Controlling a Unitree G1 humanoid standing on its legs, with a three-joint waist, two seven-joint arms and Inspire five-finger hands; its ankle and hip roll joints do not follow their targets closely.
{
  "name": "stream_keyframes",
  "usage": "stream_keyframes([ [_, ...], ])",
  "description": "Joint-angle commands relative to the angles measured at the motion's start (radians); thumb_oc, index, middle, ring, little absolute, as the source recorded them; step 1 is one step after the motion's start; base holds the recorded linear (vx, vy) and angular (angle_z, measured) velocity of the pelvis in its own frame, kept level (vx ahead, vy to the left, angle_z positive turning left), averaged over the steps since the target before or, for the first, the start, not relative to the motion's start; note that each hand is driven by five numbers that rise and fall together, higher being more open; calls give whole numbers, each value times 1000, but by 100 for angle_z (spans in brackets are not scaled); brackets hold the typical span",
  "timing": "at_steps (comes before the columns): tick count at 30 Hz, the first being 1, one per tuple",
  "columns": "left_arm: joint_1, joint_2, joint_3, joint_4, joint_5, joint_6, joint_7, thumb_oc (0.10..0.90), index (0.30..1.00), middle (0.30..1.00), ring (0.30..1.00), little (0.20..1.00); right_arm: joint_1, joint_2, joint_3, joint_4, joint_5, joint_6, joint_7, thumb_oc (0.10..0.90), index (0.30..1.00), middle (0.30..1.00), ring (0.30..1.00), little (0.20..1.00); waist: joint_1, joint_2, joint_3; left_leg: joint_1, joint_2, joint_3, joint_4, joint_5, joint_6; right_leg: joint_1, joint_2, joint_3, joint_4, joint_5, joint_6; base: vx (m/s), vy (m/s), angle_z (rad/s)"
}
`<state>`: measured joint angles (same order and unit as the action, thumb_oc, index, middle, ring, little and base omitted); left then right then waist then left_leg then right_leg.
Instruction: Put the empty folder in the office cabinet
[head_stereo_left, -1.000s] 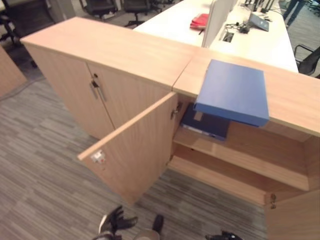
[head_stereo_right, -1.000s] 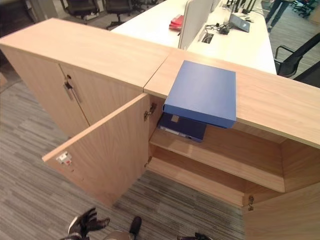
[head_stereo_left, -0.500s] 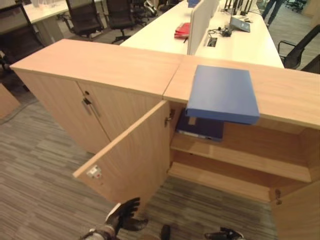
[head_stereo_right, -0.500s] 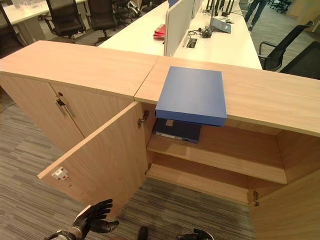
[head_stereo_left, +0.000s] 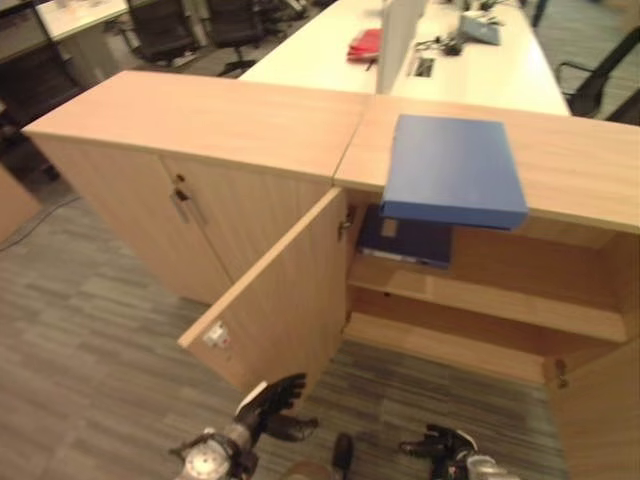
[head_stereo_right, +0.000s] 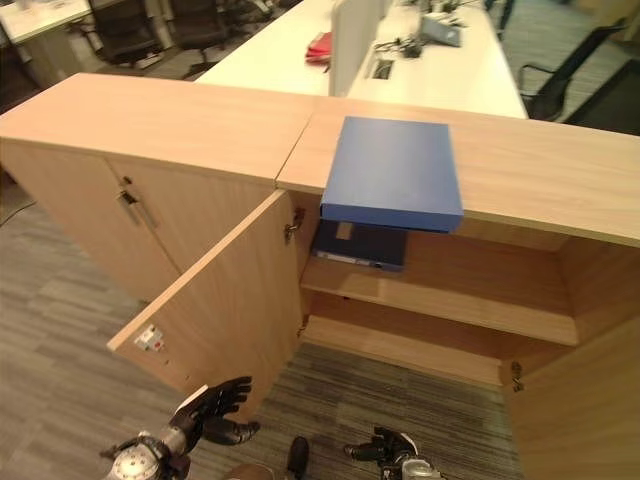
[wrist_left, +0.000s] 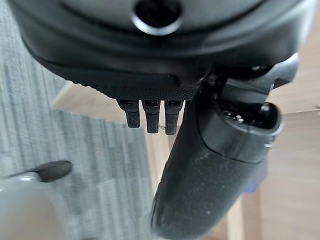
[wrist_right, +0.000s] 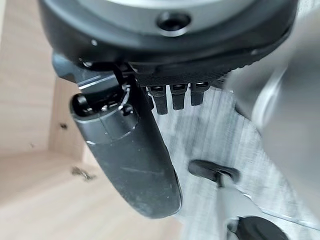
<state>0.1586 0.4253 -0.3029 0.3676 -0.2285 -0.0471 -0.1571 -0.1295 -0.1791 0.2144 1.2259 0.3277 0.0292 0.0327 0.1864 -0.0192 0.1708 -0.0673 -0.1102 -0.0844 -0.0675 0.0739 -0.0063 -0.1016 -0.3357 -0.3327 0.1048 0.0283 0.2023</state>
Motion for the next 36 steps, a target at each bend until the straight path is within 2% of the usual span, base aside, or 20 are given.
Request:
stream_keyframes([
  [1,-10,40,44,-129,-58,-61,37,800,900,900,900,900,-66,-22,34,-44,-43,-33,-2,800,900,900,900,900,-4,-33,-17,180,99,-50,-20,-149,-3,0,-1,-22,-75,171,8,241,-298,78],
  [2,2,22,56,-124,-90,-54,46,800,900,900,900,900,-56,-23,62,-84,-62,-32,6,800,900,900,900,900,-11,-22,-32,186,142,-64,-20,-153,-18,12,26,-36,-63,140,-10,149,-198,21],
  [3,2,22,56,-124,-90,-54,46,800,900,900,900,900,-56,-24,63,-84,-62,-32,6,800,900,900,900,900,-13,-24,-34,181,139,-67,-20,-149,-17,10,23,-38,-65,143,-10,276,-394,-31],
  [4,14,12,62,-123,-109,-51,47,800,900,900,900,900,-54,-31,82,-128,-78,-33,4,800,900,900,900,900,-19,-17,-39,179,171,-77,-20,-145,-29,17,45,-47,-56,115,-26,113,-196,-28],
  [5,14,12,62,-123,-110,-51,47,800,900,900,900,900,-53,-32,83,-129,-78,-32,4,800,900,900,900,900,-21,-16,-40,178,173,-78,-20,-145,-30,17,46,-48,-55,114,-27,177,-305,4],
  [7,30,12,60,-112,-107,-39,43,800,900,900,900,900,-44,-50,114,-208,-96,-33,7,800,900,900,900,900,-30,8,-42,181,238,-74,-16,-130,-61,25,92,-64,-36,63,-55,169,-299,20],
  [8,30,11,60,-112,-107,-39,43,800,900,900,900,900,-44,-51,114,-209,-96,-33,6,800,900,900,900,900,-32,5,-44,177,235,-76,-17,-125,-60,23,89,-66,-39,66,-55,150,-289,14],
  [10,25,5,55,-102,-105,-30,47,800,900,900,900,900,-34,-63,127,-262,-97,-39,1,800,900,900,900,900,-39,20,-37,148,281,-64,13,-98,-83,32,121,-86,-25,15,-86,116,-296,20],
  [12,21,1,54,-99,-102,-26,48,800,900,900,900,900,-27,-71,128,-283,-101,-39,1,800,900,900,900,900,-40,24,-28,135,293,-45,39,-96,-84,41,126,-99,-15,-6,-96,77,-218,20],
  [13,6,-4,45,-95,-97,-16,46,800,900,900,900,900,-9,-85,122,-316,-107,-39,-5,800,900,900,900,900,-48,18,-15,92,297,34,104,-78,-80,65,115,-132,-15,-23,-109,19,-115,19],
  [14,5,-5,45,-95,-97,-16,46,800,900,900,900,900,-9,-85,122,-317,-107,-38,-5,800,900,900,900,900,-49,18,-16,89,296,32,108,-79,-80,65,114,-133,-15,-23,-109,126,-268,43],
  [15,-4,-6,40,-95,-88,-10,39,800,900,900,900,900,12,-90,117,-340,-110,-36,-5,800,900,900,900,900,-55,14,-11,69,307,133,153,-93,-74,105,120,-151,-20,-59,-112,108,-156,55],
  [16,-3,-6,40,-95,-88,-9,39,800,900,900,900,900,14,-91,117,-341,-110,-35,-5,800,900,900,900,900,-53,15,-9,72,308,135,156,-97,-75,108,121,-149,-20,-60,-112,135,-194,63],
  [17,1,-8,42,-98,-86,-10,37,800,900,900,900,900,20,-89,116,-349,-109,-35,-3,800,900,900,900,900,-53,15,-9,64,297,148,164,-101,-71,120,125,-147,-26,-63,-115,108,-111,48],
  [19,22,-7,45,-101,-77,-12,33,800,900,900,900,900,34,-91,122,-362,-111,-33,9,800,900,900,900,900,-30,4,-10,8,209,81,171,-94,-59,133,130,-139,-66,-40,-125,86,-111,17],
  [21,35,-10,51,-98,-76,-13,32,800,900,900,900,900,38,-80,134,-368,-107,-33,17,800,900,900,900,900,-13,-5,-12,-23,151,-4,154,-94,-55,143,145,-117,-85,-39,-125,73,-38,-27],
  [22,35,-9,51,-98,-76,-13,32,800,900,900,900,900,38,-80,134,-369,-107,-32,17,800,900,900,900,900,-13,-5,-13,-23,151,-4,154,-94,-55,143,145,-117,-86,-39,-125,84,-25,-60],
  [24,40,-12,64,-86,-68,-14,41,800,900,900,900,900,18,-68,155,-373,-100,-38,15,800,900,900,900,900,18,-6,3,-120,54,-120,161,-51,-56,155,178,-58,-102,-37,-126,64,-50,-78],
  [28,46,-6,59,-93,-65,-17,34,800,900,900,900,900,40,-59,180,-402,-108,-38,31,800,900,900,900,900,16,9,-22,-47,61,-153,92,-43,-40,162,214,-9,-104,-41,-136,64,28,-83],
  [36,23,21,47,-226,-116,-42,35,800,900,900,900,900,72,-57,179,-438,-90,-36,36,800,900,900,900,900,-25,16,-62,45,82,-144,-8,-20,-27,179,221,15,-131,-27,-129,37,47,-18],
])
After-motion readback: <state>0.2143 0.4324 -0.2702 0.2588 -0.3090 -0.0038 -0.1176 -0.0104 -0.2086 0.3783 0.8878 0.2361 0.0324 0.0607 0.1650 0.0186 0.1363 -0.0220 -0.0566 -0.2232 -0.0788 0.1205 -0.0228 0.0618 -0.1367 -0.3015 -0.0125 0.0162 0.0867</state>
